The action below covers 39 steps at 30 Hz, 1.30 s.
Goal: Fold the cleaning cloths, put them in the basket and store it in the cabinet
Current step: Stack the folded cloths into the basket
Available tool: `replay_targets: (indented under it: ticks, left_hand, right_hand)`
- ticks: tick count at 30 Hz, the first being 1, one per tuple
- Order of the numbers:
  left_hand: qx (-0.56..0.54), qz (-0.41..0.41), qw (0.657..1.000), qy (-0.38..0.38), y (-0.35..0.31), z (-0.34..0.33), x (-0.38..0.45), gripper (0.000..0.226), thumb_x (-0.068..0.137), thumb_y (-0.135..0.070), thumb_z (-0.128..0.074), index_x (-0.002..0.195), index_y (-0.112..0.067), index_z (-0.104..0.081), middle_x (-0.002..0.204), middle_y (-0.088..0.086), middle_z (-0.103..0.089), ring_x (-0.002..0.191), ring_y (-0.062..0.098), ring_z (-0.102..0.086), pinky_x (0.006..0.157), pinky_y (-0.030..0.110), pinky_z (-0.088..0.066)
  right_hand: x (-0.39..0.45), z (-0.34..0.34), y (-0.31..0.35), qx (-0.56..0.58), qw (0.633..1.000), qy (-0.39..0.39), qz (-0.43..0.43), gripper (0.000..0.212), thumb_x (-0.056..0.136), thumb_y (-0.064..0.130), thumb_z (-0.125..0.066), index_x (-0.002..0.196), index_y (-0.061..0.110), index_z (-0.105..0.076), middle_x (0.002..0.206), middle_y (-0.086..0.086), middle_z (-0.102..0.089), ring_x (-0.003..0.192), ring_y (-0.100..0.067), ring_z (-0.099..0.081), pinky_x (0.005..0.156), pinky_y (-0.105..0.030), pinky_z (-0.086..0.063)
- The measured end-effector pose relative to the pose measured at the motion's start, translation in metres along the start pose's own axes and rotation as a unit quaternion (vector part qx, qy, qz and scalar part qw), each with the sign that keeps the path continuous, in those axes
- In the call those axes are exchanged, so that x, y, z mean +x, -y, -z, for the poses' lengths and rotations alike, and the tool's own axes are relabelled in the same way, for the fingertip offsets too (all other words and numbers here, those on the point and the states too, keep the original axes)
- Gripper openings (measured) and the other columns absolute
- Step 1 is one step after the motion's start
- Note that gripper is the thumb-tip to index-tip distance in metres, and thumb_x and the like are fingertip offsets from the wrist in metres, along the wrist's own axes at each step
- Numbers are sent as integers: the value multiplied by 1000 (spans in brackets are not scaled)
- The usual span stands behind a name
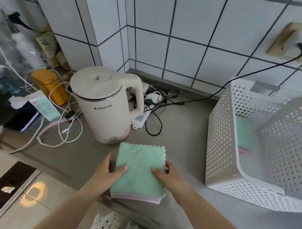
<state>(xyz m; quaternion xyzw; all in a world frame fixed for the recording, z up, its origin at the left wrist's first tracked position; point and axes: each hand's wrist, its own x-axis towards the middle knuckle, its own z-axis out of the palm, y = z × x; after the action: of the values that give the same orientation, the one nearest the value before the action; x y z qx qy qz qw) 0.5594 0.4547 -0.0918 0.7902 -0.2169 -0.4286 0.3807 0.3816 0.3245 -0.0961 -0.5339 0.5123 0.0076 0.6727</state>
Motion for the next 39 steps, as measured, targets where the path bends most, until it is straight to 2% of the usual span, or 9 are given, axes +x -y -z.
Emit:
replay_targets:
  ticks: [5, 9, 11, 19, 24, 29, 31, 34, 39]
  left_hand:
    - [-55, 93, 994, 29, 17, 6, 10, 109, 48, -68, -80, 139, -23, -40, 128, -5, -59, 111, 15, -61, 98, 39, -48]
    - [-106, 102, 984, 98, 0, 10, 4, 72, 54, -54, -81, 113, -17, -63, 103, -2, -73, 94, 17, -70, 94, 40, -50]
    - [-130, 116, 976, 130, -2, 12, 5, 60, 65, -44, -82, 113, -14, -64, 102, 2, -73, 95, 21, -70, 95, 41, -50]
    - [-201, 108, 961, 154, -26, 14, -4, 87, 44, -46, -89, 118, -9, -61, 110, 10, -70, 102, 27, -67, 100, 44, -46]
    - [-290, 35, 941, 170, -78, 25, -18, 85, 22, -37, -96, 98, -7, -73, 105, 16, -71, 93, 29, -70, 65, 32, -59]
    - [-312, -38, 928, 201, -146, 25, -21, 90, 26, -35, -96, 107, -7, -69, 112, 15, -69, 98, 27, -68, 68, 31, -59]
    - [-306, -73, 925, 212, -179, 19, -24, 75, 27, -35, -96, 94, -9, -76, 105, 13, -72, 92, 24, -71, 62, 28, -58]
    - [-283, -121, 927, 214, -231, 2, -27, 44, 56, -32, -84, 93, -11, -74, 99, 8, -74, 87, 20, -72, 62, 26, -58]
    - [-237, -181, 923, 245, -309, -53, -27, 32, 74, -28, -67, 100, -8, -67, 92, 7, -74, 80, 17, -72, 60, 22, -57]
  right_hand:
    - [12, 1, -5, 96, 995, 12, -18, 107, 48, 47, -90, 136, 10, -43, 126, -2, -61, 105, -19, -65, 95, -39, -51]
    - [9, 0, -4, 180, 981, 47, -50, 49, 73, 22, -79, 115, 1, -60, 104, -7, -73, 94, -21, -70, 81, -32, -56]
    - [9, 0, -4, 198, 977, 59, -55, 41, 77, 18, -76, 111, 0, -62, 100, -8, -73, 92, -21, -71, 73, -28, -56]
    - [-4, 9, 6, 247, 965, 90, 19, 69, 74, 31, -79, 130, 7, -46, 117, -10, -67, 105, -27, -66, 92, -43, -52]
    - [-26, 22, 42, 242, 959, 121, 80, 84, 68, 41, -81, 135, 13, -39, 125, -7, -63, 110, -26, -63, 96, -46, -49]
    - [-64, 56, 110, 208, 964, 65, 150, 85, 64, 44, -82, 132, 13, -42, 118, -5, -67, 104, -24, -67, 94, -46, -50]
    - [-83, 74, 134, 193, 964, 38, 178, 79, 66, 42, -82, 129, 12, -45, 114, -5, -69, 101, -24, -68, 93, -45, -51]
    - [-113, 110, 165, 188, 955, 6, 227, 63, 68, 37, -73, 121, 11, -53, 108, -4, -71, 98, -22, -69, 89, -40, -53]
    - [-145, 189, 190, 194, 950, -65, 234, 60, 69, 39, -68, 121, 10, -57, 110, -7, -71, 101, -25, -68, 90, -41, -52]
